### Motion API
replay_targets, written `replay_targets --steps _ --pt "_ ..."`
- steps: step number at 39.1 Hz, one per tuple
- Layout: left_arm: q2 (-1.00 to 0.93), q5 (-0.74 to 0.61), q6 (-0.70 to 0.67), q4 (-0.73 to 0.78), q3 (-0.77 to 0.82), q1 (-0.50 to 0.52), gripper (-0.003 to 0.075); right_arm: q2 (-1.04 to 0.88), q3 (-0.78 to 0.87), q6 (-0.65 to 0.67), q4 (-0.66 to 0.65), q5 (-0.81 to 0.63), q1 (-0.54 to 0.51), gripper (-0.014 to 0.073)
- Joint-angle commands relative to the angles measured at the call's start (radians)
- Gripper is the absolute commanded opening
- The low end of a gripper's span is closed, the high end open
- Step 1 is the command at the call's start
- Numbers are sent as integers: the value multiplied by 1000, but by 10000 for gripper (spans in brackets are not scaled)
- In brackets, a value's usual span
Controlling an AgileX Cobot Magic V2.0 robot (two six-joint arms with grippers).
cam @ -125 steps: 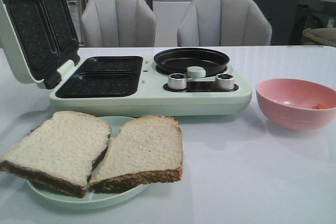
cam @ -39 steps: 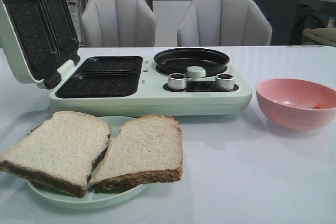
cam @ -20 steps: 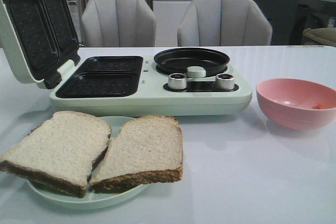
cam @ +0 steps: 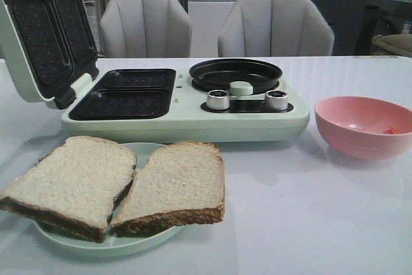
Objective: Make breakfast with bread and shrimp
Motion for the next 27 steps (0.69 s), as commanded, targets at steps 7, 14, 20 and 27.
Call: replay_targets --steps 7,14,20,27 --pt "204 109 0 195 -29 -282 636 -20 -4 -6 -9 -85 -5 143" --pt "368 119 0 279 -29 -339 636 -20 -4 -6 -9 -85 -5 143" --pt "499 117 0 348 -29 -339 636 -20 -4 -6 -9 -85 -5 143" --pt "633 101 0 422 -31 -339 635 -20 -4 -6 -9 -85 -5 143"
